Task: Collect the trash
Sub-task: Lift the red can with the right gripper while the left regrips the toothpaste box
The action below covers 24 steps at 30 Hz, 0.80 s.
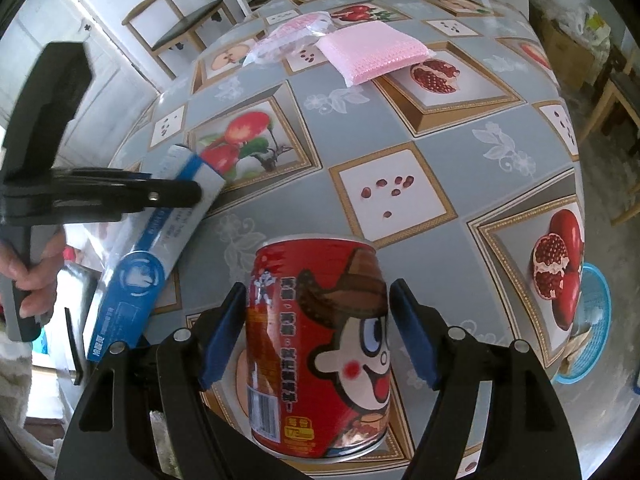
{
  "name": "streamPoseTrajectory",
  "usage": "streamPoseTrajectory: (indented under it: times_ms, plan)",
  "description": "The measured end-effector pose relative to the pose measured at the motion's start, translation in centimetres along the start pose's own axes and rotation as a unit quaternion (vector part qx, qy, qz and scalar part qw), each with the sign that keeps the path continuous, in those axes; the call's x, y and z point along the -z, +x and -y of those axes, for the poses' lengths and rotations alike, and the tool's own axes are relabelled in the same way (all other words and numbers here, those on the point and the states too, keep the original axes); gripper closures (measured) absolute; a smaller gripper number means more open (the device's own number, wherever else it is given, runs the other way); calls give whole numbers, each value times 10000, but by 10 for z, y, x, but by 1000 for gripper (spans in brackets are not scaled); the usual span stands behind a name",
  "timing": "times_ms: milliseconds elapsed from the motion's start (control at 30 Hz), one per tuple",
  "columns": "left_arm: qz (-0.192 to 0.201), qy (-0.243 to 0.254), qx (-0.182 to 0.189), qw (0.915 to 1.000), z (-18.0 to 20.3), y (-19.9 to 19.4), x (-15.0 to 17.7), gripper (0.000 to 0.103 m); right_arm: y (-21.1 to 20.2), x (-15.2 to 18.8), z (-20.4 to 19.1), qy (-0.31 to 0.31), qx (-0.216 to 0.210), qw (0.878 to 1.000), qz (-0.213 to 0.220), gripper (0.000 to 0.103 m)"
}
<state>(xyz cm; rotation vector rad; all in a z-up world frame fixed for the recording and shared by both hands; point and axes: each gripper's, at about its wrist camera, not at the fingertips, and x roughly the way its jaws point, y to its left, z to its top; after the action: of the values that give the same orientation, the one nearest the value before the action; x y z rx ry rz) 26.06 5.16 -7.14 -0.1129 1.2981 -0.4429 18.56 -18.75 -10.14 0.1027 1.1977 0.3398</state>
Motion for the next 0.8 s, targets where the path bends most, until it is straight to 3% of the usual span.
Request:
streamPoseTrajectory:
  times_ms: [200,433,800]
  plan:
    - [684,66,92,9976,5,-35,31,71,2,-5,0,75,-42,10000,-33,32]
    - [1212,-153,397,9917,8,-59,60,72,5,-9,-7,18,59,9999,-110,32]
    - [2234,-549,545,9717,14,-91,96,72,3,-4,-6,82,223,9997,-101,39]
